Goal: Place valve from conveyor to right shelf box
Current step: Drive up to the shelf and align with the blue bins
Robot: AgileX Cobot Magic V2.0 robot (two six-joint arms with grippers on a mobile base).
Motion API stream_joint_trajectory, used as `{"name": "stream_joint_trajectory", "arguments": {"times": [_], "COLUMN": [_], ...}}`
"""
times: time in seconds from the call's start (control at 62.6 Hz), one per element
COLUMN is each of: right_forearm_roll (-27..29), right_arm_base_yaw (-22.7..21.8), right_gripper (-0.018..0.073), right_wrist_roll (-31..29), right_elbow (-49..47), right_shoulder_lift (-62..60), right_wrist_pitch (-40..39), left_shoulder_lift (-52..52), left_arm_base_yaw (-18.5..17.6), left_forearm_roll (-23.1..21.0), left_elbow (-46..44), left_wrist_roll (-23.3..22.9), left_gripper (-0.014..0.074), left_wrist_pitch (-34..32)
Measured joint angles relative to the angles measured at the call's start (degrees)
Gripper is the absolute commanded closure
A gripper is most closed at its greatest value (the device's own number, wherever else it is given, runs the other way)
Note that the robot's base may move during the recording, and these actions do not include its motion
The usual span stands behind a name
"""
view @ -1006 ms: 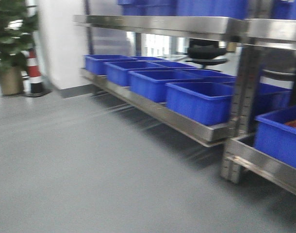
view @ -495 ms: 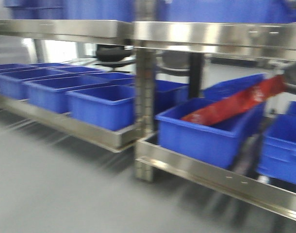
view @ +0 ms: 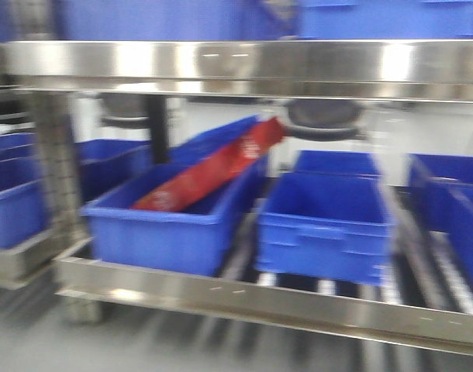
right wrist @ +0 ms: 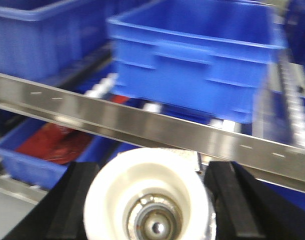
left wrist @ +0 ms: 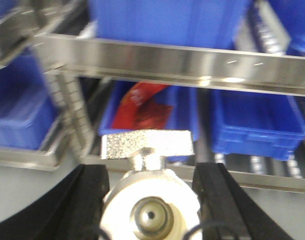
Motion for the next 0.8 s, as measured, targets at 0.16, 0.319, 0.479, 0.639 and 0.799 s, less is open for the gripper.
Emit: {"name": "stream_joint_trajectory", "arguments": {"times": [0.16, 0.319, 0.479, 0.639, 0.799], "right_forearm_roll": [0.0, -0.1, -0.1, -0.1, -0.1], "right_arm_base_yaw": [0.0, 0.0, 0.0, 0.0, 0.0], "right_gripper": [0.0713, 0.0713, 0.0713, 0.0713, 0.0713], "right_wrist_roll": [0.0, 0.0, 0.0, 0.0, 0.0], "right_elbow": [0.0, 0.0, 0.0, 0.0, 0.0], "right_shoulder_lift": [0.0, 0.0, 0.0, 0.0, 0.0], "right_wrist_pitch": [0.0, 0.0, 0.0, 0.0, 0.0], "left_shoulder_lift": [0.0, 0.0, 0.0, 0.0, 0.0], "left_arm_base_yaw": [0.0, 0.0, 0.0, 0.0, 0.0], "left_forearm_roll": [0.0, -0.1, -0.1, -0.1, -0.2], "left_elbow": [0.0, 0.0, 0.0, 0.0, 0.0], "left_wrist_roll": [0.0, 0.0, 0.0, 0.0, 0.0], "left_gripper": [0.0708, 0.0708, 0.0708, 0.0708, 0.0708], "left_wrist_pitch": [0.0, 0.0, 0.0, 0.0, 0.0]}}
